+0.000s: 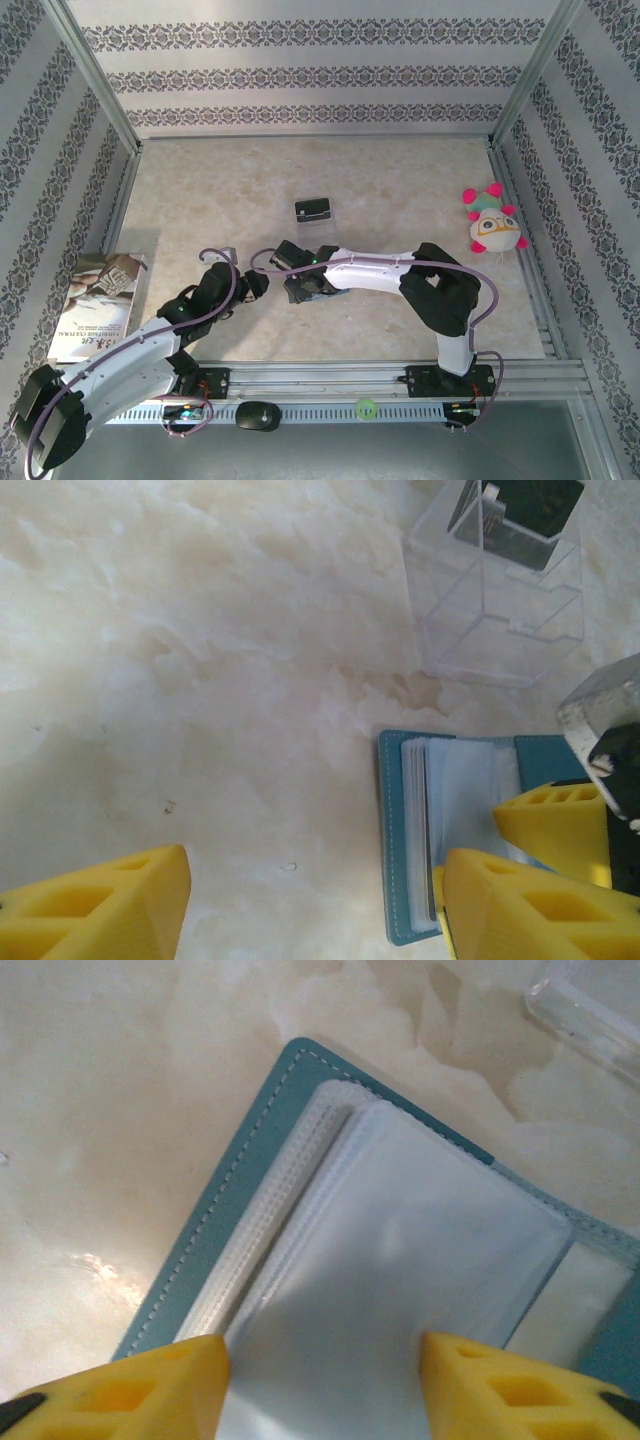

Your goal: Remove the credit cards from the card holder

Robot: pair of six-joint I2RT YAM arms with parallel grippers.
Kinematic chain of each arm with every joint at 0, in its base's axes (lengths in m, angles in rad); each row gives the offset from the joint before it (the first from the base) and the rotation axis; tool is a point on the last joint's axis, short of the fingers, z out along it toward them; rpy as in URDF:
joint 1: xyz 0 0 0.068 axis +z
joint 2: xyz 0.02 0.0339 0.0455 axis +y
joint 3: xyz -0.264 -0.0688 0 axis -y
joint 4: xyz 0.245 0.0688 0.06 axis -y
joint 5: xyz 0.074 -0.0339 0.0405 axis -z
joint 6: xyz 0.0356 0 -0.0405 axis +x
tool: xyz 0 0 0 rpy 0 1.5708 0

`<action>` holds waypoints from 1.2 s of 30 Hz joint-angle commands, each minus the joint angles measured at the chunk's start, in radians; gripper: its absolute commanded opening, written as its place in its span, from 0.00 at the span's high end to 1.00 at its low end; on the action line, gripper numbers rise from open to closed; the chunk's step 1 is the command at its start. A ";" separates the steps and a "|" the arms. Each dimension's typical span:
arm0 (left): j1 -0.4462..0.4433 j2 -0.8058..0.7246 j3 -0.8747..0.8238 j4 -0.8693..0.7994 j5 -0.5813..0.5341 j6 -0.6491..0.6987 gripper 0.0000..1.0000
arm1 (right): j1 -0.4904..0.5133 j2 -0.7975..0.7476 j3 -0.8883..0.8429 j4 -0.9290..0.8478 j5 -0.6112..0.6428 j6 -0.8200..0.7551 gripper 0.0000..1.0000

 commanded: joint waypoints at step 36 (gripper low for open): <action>-0.025 0.268 0.018 0.231 0.119 0.003 0.43 | -0.084 -0.030 -0.204 0.189 -0.175 0.047 0.92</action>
